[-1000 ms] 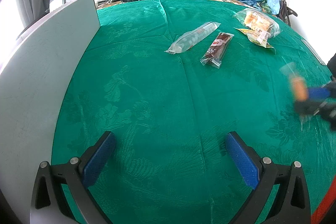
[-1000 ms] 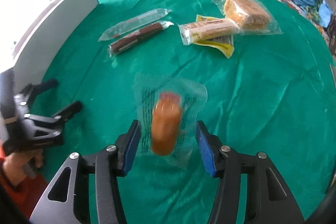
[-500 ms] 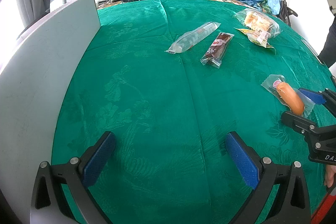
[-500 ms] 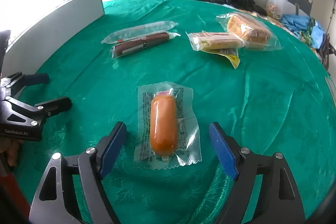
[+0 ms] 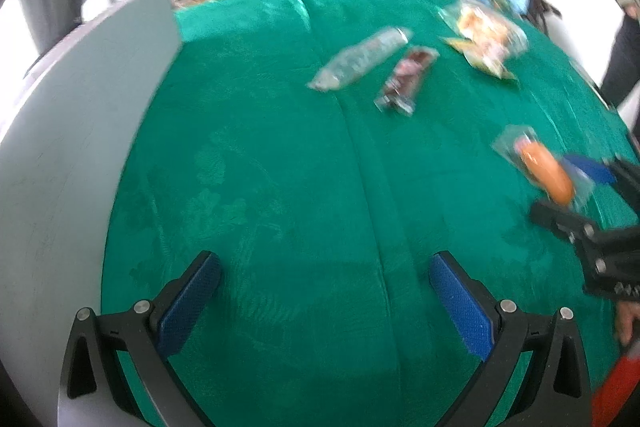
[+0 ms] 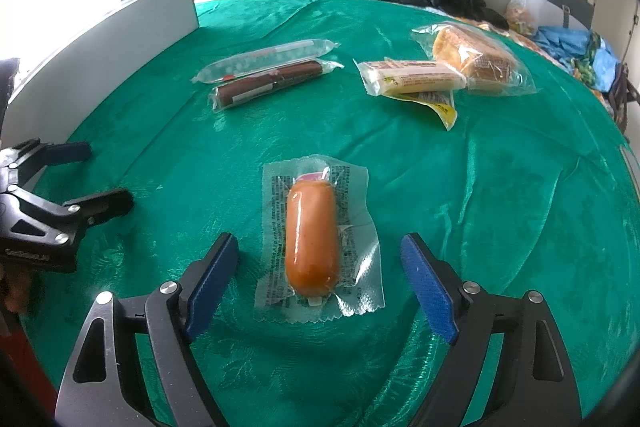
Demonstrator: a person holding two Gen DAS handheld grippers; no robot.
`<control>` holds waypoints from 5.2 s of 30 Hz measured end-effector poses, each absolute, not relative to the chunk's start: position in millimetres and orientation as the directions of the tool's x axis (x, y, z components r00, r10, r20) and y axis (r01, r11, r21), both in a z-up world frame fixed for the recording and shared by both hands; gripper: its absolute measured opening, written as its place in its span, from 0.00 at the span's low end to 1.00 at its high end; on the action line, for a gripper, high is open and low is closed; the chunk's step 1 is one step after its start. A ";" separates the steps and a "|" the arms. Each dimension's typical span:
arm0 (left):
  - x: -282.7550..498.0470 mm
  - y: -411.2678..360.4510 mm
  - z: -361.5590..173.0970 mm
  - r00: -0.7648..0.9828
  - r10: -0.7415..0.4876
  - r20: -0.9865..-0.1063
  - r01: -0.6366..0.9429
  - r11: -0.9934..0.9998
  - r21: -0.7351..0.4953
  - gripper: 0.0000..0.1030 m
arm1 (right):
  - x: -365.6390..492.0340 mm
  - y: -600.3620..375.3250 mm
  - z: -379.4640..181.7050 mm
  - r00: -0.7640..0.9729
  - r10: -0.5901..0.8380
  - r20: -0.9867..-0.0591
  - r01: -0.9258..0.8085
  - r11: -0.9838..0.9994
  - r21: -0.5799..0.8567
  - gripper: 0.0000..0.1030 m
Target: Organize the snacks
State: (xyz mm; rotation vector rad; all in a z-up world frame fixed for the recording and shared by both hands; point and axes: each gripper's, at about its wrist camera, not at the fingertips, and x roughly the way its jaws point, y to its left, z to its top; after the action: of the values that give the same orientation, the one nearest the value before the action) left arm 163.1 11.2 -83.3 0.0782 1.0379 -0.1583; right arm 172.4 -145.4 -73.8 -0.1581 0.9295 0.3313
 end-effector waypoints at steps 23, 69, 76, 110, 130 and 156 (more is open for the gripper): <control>341.8 -53.4 -68.9 0.399 -0.132 -0.907 0.409 0.911 0.048 0.26 | 172.4 -144.5 -74.1 0.550 0.218 -0.806 -0.349 0.937 0.015 0.84; 25.7 286.8 50.5 0.679 -0.022 -0.734 -0.264 0.925 -0.272 0.17 | 190.5 -47.8 48.6 0.200 0.734 -0.649 -0.383 0.668 0.638 0.23; 41.6 338.8 27.3 0.601 0.118 -0.790 -0.390 0.906 -0.162 0.33 | 161.4 107.0 101.8 0.067 0.807 -0.587 -0.569 0.514 0.642 0.32; 139.5 -14.0 -68.9 0.541 -0.079 -0.837 0.091 0.995 -0.035 1.00 | 169.9 -225.4 -70.6 0.570 0.167 -0.804 -0.291 0.957 -0.007 0.85; 157.3 3.9 -88.0 0.585 -0.020 -0.811 0.021 1.000 -0.010 1.00 | 164.9 -229.9 -70.6 0.571 0.166 -0.804 -0.286 0.958 -0.006 0.86; 157.6 4.0 -88.2 0.584 -0.020 -0.811 0.021 1.000 -0.009 1.00 | 164.7 -230.2 -70.6 0.570 0.166 -0.804 -0.284 0.959 -0.004 0.87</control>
State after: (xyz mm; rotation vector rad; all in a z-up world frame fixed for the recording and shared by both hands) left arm 157.6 4.0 -88.2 0.0015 0.9466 -0.0243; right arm 164.7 -230.2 -70.6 -0.1378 0.9276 0.2649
